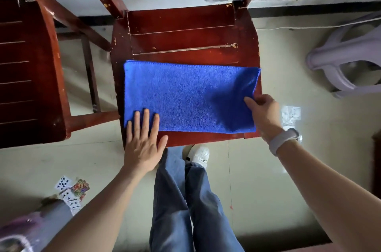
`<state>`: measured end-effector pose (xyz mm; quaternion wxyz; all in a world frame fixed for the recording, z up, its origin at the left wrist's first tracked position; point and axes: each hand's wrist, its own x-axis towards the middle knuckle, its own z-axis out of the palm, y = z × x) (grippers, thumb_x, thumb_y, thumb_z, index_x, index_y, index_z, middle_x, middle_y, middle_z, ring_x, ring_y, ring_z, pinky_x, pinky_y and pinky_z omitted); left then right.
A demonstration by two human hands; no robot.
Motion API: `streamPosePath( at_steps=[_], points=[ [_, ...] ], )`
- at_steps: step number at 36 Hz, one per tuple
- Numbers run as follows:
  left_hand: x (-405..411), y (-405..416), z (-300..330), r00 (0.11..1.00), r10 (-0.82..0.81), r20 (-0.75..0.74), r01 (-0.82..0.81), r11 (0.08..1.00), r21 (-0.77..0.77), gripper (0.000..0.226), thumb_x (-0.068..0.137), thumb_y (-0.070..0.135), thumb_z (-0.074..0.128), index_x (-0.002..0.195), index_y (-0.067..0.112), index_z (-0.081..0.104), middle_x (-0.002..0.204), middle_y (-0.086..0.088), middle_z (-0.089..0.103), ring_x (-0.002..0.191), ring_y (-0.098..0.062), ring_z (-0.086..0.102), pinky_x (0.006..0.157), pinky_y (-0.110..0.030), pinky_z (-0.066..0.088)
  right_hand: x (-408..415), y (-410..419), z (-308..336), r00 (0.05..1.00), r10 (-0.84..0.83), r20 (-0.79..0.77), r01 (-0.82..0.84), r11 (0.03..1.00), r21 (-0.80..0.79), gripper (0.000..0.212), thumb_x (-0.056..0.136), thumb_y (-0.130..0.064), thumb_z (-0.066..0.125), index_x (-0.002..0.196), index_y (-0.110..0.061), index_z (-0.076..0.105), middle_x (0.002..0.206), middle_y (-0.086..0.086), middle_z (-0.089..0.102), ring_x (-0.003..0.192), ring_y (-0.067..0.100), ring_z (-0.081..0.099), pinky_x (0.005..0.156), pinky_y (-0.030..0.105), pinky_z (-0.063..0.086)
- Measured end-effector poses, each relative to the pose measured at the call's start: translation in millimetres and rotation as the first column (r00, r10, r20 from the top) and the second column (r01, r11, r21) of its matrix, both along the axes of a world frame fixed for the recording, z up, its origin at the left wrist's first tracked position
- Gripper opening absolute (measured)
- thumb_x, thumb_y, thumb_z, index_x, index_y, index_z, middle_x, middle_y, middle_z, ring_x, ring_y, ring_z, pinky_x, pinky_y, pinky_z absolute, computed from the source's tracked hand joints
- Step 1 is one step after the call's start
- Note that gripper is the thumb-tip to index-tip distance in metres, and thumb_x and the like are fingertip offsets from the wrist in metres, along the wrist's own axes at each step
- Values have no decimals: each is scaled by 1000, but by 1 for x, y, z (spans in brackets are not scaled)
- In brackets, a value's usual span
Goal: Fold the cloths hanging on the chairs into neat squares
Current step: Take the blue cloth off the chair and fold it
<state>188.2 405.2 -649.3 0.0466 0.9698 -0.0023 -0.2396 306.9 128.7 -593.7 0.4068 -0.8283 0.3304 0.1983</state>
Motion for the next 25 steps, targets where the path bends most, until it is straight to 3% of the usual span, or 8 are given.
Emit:
streamPosePath(
  at_steps=[5, 8, 10, 12, 15, 17, 21, 25],
  points=[
    [8, 3, 10, 999, 14, -37, -19, 991, -130, 63, 84, 44, 35, 135, 8, 40, 144, -21, 36, 132, -43, 31, 105, -56, 28, 8, 27, 27, 999, 40, 27, -42, 997, 72, 13, 84, -21, 63, 87, -11, 54, 80, 5, 58, 70, 26, 55, 72, 42, 51],
    [19, 5, 31, 963, 269, -28, -256, 874, -412, 44, 88, 32, 40, 119, 6, 58, 135, -16, 49, 130, -34, 39, 102, -47, 36, 12, 61, 44, 997, 65, 39, -70, 983, 172, 15, 84, -16, 63, 84, -8, 51, 71, 2, 55, 50, 18, 58, 64, 45, 55],
    [26, 7, 47, 810, 567, -154, -539, 613, -578, 28, 93, 21, 47, 111, 9, 63, 123, -7, 60, 124, -20, 48, 99, -29, 37, 14, 91, 51, 993, 117, 25, -120, 967, 225, 18, 83, -16, 63, 85, -5, 50, 69, 0, 53, 38, 8, 55, 62, 45, 56],
    [31, 13, 61, 551, 713, -434, -753, 199, -627, 20, 95, 17, 47, 104, 15, 65, 107, -2, 67, 110, -17, 59, 94, -25, 41, 14, 125, 54, 984, 181, -9, -170, 941, 291, 19, 84, -16, 64, 83, -6, 48, 70, -3, 50, 38, 7, 56, 64, 45, 57],
    [31, 26, 68, 211, 643, -736, -775, -349, -527, 23, 97, 25, 41, 101, 16, 61, 105, -6, 66, 96, -17, 64, 90, -32, 46, 11, 173, 50, 952, 302, -48, -260, 883, 390, 16, 85, -15, 62, 81, -12, 46, 71, -6, 48, 44, 7, 57, 64, 37, 57],
    [29, 33, 64, 86, 555, -827, -716, -543, -439, 34, 98, 35, 33, 112, 12, 55, 112, -8, 61, 99, -17, 61, 94, -35, 43, 8, 197, 41, 923, 378, -77, -304, 835, 459, 10, 87, -11, 59, 93, -8, 51, 72, -5, 50, 51, 9, 56, 63, 30, 56],
    [29, 33, 53, 11, 501, -866, -672, -638, -377, 38, 98, 35, 37, 124, 10, 48, 107, -5, 61, 96, -17, 61, 92, -35, 45, 15, 210, 17, 831, 556, -38, -521, 799, 302, 18, 89, -8, 51, 105, -6, 60, 73, -4, 57, 59, 9, 57, 67, 29, 49],
    [33, 27, 39, 109, 717, -689, -778, -369, -507, 21, 86, 29, 61, 104, 16, 63, 97, -5, 64, 88, -14, 60, 77, -29, 52, 41, 197, 13, 690, 721, 61, -719, 692, -56, 26, 91, -8, 45, 110, -6, 62, 109, 12, 63, 103, 27, 55, 86, 30, 38]
  ],
)
